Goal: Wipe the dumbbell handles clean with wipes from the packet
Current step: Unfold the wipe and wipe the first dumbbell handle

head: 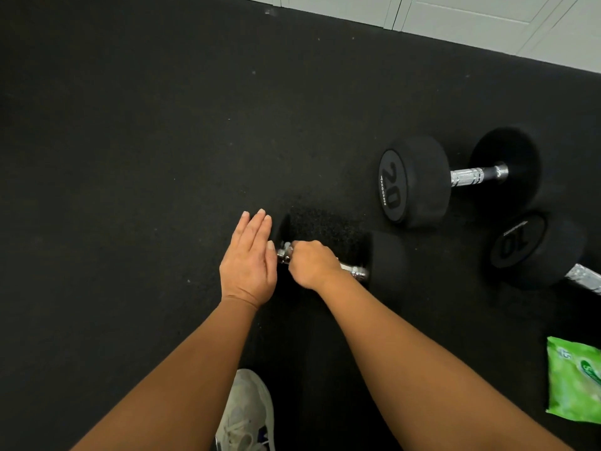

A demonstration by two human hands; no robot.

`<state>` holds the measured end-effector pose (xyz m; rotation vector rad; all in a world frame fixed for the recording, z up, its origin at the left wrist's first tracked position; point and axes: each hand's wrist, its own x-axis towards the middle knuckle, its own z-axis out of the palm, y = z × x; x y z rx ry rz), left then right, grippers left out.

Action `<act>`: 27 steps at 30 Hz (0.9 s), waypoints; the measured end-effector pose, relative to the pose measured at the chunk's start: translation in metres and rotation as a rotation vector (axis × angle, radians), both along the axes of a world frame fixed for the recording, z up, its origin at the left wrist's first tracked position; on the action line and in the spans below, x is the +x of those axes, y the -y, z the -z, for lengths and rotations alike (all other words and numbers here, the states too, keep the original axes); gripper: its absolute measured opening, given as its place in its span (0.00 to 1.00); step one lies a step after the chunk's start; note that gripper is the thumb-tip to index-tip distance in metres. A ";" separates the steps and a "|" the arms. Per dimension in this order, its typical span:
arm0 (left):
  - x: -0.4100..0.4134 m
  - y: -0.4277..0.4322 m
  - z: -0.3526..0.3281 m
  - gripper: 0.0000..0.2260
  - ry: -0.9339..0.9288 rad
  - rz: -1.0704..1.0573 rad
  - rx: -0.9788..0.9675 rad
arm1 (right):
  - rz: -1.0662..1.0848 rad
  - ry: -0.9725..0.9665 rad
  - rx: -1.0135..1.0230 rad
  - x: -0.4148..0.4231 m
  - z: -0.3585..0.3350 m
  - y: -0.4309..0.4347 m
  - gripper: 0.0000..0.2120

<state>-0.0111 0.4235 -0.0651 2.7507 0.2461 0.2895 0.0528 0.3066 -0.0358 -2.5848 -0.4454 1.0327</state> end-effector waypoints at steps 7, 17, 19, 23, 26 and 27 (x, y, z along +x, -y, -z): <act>0.006 -0.001 -0.008 0.23 -0.125 0.029 0.010 | 0.013 0.018 -0.077 0.003 -0.001 0.011 0.13; 0.008 -0.001 -0.020 0.25 -0.273 0.048 0.037 | -0.076 0.100 0.005 -0.007 -0.004 0.013 0.15; 0.010 0.000 -0.024 0.23 -0.291 0.048 0.027 | -0.066 0.211 -0.009 -0.017 0.005 0.017 0.17; 0.014 0.000 -0.026 0.23 -0.329 0.040 0.022 | -0.176 0.231 -0.002 -0.037 0.011 0.009 0.26; 0.020 -0.003 -0.026 0.23 -0.356 0.056 0.009 | -0.256 0.220 0.008 -0.037 0.010 0.009 0.28; 0.022 -0.003 -0.027 0.23 -0.362 0.062 -0.007 | -0.244 0.227 0.007 -0.036 0.012 0.012 0.28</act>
